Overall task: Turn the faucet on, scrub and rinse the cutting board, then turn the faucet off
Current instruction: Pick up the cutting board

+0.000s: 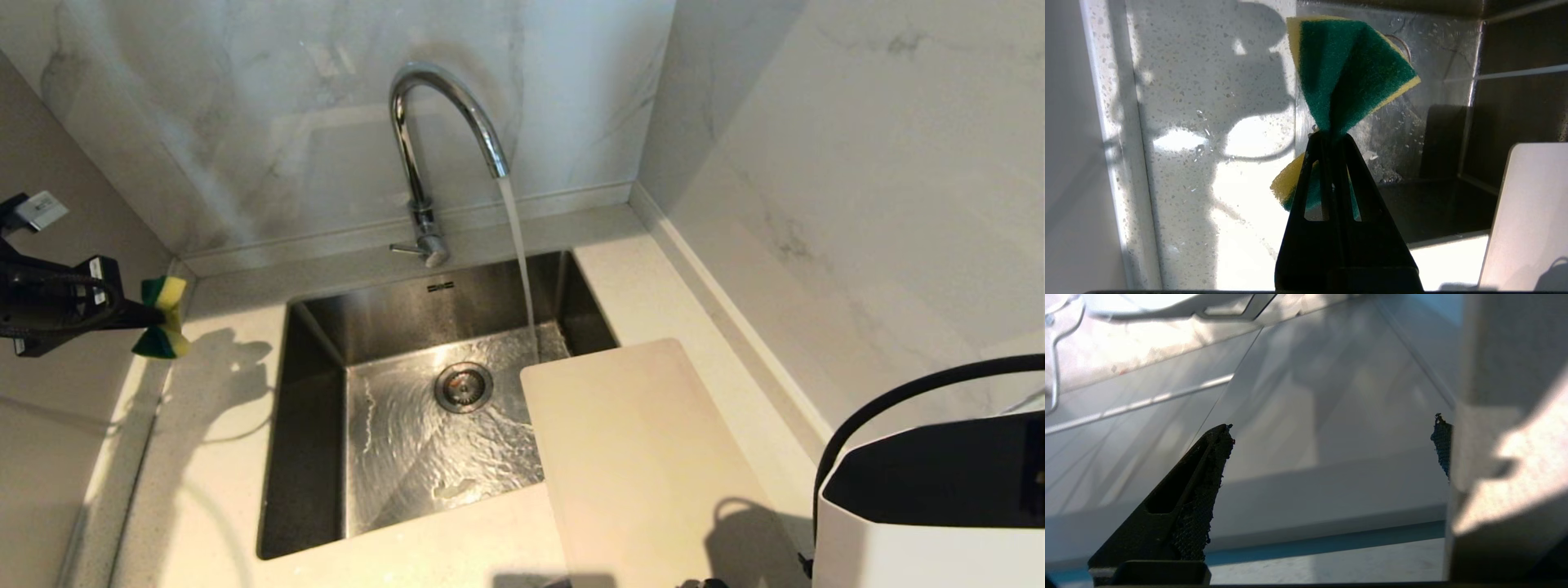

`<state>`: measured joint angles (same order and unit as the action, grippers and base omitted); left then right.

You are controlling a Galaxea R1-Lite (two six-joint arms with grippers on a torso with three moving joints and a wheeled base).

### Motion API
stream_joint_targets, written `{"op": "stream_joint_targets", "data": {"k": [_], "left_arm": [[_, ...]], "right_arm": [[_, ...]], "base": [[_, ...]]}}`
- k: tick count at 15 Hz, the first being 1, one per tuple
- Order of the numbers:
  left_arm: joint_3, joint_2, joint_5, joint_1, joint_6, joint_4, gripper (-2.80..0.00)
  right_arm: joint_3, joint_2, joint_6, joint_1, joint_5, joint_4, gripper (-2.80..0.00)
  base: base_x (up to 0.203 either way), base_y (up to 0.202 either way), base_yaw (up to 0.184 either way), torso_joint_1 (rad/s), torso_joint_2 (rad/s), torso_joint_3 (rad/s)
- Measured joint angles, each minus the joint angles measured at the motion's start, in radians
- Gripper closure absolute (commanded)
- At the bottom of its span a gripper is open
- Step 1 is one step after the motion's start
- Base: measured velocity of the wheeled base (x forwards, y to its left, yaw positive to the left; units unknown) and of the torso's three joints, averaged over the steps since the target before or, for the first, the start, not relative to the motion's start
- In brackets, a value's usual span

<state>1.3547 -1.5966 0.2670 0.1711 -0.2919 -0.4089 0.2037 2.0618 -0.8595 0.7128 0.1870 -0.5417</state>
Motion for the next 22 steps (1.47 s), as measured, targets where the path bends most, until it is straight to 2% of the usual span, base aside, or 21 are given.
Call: {"op": "stream_joint_targets", "data": {"k": [1, 2, 4, 6, 7, 17, 22], "left_arm": [[-0.003, 0.0, 0.001, 0.004, 0.0, 0.0, 0.0], [-0.004, 0.0, 0.001, 0.007, 0.001, 0.0, 0.0], [-0.008, 0.003, 0.015, 0.009, 0.0, 0.005, 0.0], [-0.02, 0.015, 0.077, 0.017, -0.001, 0.039, 0.0], [-0.023, 0.019, 0.084, 0.019, 0.0, 0.044, 0.0], [-0.027, 0.018, 0.089, 0.035, -0.001, 0.047, 0.0], [-0.026, 0.008, 0.092, 0.035, -0.029, 0.074, 0.0]], "right_arm": [[-0.004, 0.01, 0.0, 0.0, 0.003, 0.0, -2.8], [-0.005, 0.016, 0.0, 0.0, 0.004, -0.004, 0.0], [-0.008, 0.023, 0.001, -0.002, 0.004, -0.011, 0.0], [-0.011, 0.027, 0.001, -0.001, 0.003, 0.002, 0.0], [-0.011, 0.028, 0.0, -0.001, 0.006, 0.002, 0.0], [-0.016, -0.025, -0.007, 0.0, 0.027, 0.005, 0.0], [-0.03, -0.144, -0.073, 0.0, 0.047, 0.007, 0.0]], "base": [[0.0, 0.0, 0.0, 0.0, 0.0, 0.0], [0.0, 0.0, 0.0, 0.0, 0.0, 0.0], [0.0, 0.0, 0.0, 0.0, 0.0, 0.0], [0.0, 0.0, 0.0, 0.0, 0.0, 0.0], [0.0, 0.0, 0.0, 0.0, 0.0, 0.0], [0.0, 0.0, 0.0, 0.0, 0.0, 0.0], [0.0, 0.0, 0.0, 0.0, 0.0, 0.0]]}}
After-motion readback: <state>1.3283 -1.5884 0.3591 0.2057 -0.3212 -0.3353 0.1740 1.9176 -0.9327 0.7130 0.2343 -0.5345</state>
